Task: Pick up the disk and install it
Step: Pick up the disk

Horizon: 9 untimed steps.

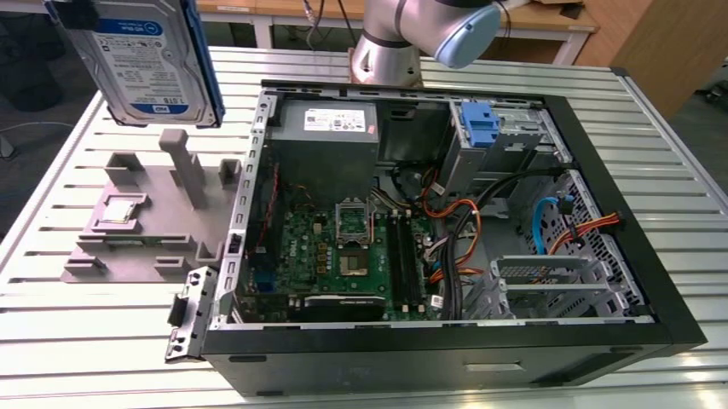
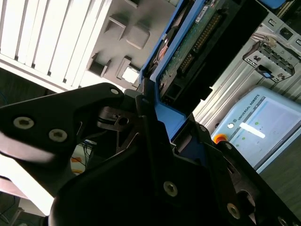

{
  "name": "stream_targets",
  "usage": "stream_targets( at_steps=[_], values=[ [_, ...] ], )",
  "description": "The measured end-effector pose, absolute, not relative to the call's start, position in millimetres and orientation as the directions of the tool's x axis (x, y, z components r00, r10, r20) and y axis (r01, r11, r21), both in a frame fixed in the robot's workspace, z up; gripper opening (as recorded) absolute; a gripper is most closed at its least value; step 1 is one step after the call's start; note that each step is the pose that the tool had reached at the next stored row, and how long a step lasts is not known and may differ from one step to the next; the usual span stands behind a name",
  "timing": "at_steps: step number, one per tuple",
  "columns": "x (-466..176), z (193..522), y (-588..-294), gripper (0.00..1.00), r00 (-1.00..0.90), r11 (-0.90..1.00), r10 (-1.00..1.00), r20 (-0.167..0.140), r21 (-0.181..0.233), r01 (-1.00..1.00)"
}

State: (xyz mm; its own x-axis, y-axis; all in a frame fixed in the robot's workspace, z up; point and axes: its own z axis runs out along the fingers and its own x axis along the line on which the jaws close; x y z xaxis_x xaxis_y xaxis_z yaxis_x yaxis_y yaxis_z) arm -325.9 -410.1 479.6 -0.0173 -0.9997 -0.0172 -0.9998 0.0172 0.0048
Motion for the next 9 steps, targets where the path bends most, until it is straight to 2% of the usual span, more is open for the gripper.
stream_targets(
  at_steps=[9],
  values=[
    [-325.9,479.3,-415.1,0.37,-0.017,0.017,-1.000,-0.017,0.005,-1.000]
  ],
)
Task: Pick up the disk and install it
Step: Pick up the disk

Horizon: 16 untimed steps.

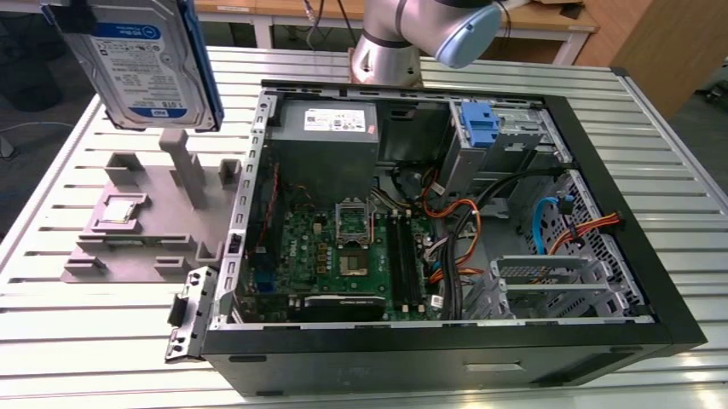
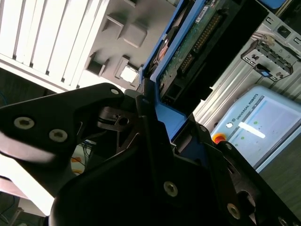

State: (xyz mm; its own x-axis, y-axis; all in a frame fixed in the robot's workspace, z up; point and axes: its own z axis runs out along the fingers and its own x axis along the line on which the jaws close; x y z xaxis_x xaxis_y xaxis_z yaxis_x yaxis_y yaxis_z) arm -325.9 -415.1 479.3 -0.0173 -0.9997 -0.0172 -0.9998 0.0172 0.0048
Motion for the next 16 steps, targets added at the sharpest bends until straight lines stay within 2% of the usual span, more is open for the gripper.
stream_targets(
  at_steps=[16],
  values=[
    [-316.9,479.1,-418.1,0.37,-0.017,0.017,-1.000,-0.017,0.005,-1.000]
  ],
)
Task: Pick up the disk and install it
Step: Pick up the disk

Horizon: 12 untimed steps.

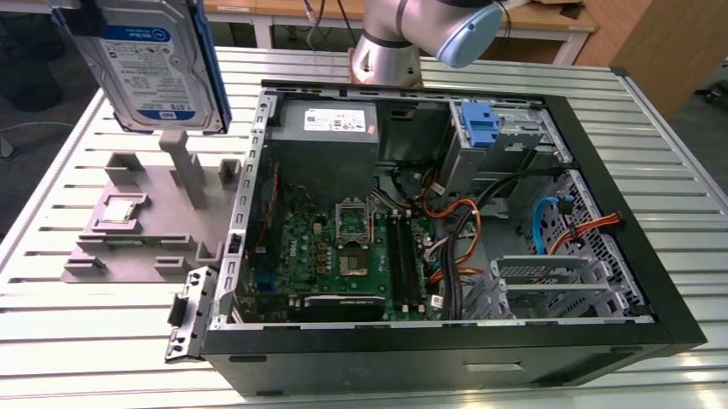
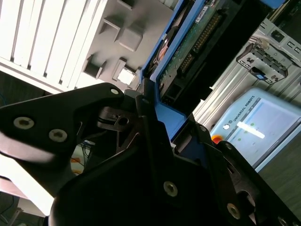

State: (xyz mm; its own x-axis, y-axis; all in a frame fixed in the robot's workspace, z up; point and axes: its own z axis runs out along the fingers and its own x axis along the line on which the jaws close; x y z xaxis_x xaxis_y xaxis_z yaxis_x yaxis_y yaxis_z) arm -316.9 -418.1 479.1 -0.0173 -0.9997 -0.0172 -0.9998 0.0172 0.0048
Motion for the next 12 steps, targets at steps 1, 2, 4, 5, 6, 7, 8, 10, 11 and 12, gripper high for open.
stream_targets(
  at_steps=[1,2,4,5,6,7,8,10,11,12],
  values=[
    [-315.8,479.1,-418.1,0.37,-0.017,0.017,-1.000,-0.017,0.005,-1.000],
    [-314.7,479.1,-418.1,0.37,-0.017,0.017,-1.000,-0.017,0.005,-1.000],
    [-312.6,479.1,-418.2,0.37,-0.017,0.017,-1.000,-0.017,0.005,-1.000],
    [-311.7,479.1,-418.2,0.37,-0.017,0.017,-1.000,-0.017,0.005,-1.000],
    [-310.7,479.1,-418.2,0.37,-0.017,0.017,-1.000,-0.017,0.005,-1.000],
    [-309.7,479.1,-418.3,0.37,-0.017,0.017,-1.000,-0.017,0.005,-1.000],
    [-308.6,479.1,-418.3,0.37,-0.017,0.017,-1.000,-0.017,0.005,-1.000],
    [-306.7,479.1,-418.4,0.37,-0.017,0.017,-1.000,-0.017,0.005,-1.000],
    [-305.8,479.1,-418.4,0.37,-0.017,0.017,-1.000,-0.017,0.005,-1.000],
    [-304.9,479.1,-418.4,0.37,-0.017,0.017,-1.000,-0.017,0.005,-1.000]
  ],
)
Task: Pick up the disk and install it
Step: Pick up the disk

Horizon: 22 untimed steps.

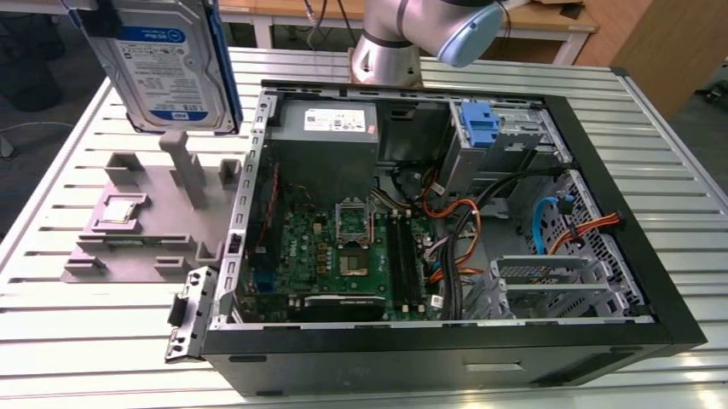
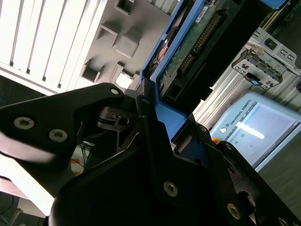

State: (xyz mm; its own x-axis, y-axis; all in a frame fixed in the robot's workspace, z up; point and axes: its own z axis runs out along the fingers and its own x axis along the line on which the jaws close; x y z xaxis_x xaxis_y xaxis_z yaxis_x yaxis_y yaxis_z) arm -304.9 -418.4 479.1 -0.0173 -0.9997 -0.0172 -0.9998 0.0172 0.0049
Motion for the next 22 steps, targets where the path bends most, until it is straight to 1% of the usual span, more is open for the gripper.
stream_targets(
  at_steps=[22],
  values=[
    [-284.4,479.1,-418.8,0.37,-0.017,0.017,-1.000,-0.017,0.005,-1.000]
  ],
)
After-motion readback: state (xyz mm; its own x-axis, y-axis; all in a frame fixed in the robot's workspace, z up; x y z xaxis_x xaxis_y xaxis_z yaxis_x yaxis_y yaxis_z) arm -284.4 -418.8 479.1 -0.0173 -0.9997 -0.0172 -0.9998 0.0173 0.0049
